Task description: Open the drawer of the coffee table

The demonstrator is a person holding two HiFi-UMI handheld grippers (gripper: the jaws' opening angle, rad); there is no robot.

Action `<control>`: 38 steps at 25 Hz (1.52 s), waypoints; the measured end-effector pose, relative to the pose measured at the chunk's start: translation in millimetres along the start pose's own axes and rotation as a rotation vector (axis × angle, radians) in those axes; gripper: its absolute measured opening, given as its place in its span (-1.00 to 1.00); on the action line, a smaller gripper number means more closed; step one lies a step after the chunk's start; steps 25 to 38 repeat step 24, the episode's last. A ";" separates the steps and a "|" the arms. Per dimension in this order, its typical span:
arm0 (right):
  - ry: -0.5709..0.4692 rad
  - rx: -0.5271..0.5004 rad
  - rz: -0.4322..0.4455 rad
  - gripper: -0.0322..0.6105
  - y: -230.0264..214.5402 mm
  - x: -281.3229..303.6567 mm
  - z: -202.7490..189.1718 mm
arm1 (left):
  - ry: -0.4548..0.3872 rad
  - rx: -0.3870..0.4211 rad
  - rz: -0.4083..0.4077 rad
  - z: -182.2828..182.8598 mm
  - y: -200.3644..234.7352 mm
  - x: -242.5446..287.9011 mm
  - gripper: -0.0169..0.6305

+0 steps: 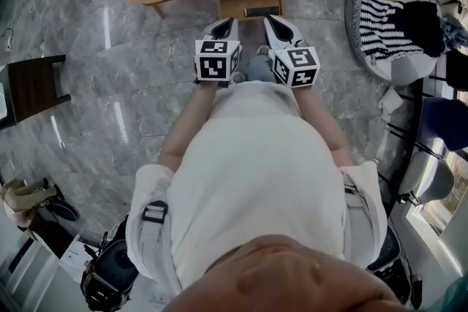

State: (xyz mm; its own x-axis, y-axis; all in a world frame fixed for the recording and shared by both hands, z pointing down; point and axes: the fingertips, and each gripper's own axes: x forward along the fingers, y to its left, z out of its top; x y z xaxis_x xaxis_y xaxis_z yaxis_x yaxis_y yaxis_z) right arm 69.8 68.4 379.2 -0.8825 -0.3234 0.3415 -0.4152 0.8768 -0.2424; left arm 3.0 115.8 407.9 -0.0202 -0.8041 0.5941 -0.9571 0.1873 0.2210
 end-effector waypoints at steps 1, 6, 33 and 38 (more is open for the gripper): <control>-0.007 0.001 -0.001 -0.91 0.9 -1.1 0.4 | 0.001 0.002 0.000 -0.6 0.1 -1.1 -0.95; -0.022 0.007 -0.005 -0.91 0.2 -4.3 0.8 | -0.004 0.000 0.000 -2.4 -0.4 -3.0 -0.95; -0.015 -0.025 0.012 -0.91 19.2 -2.0 -2.4 | 0.007 -0.029 -0.022 -16.0 2.6 -8.2 -0.95; -0.015 -0.025 0.012 -0.91 19.2 -2.0 -2.4 | 0.007 -0.029 -0.022 -16.0 2.6 -8.2 -0.95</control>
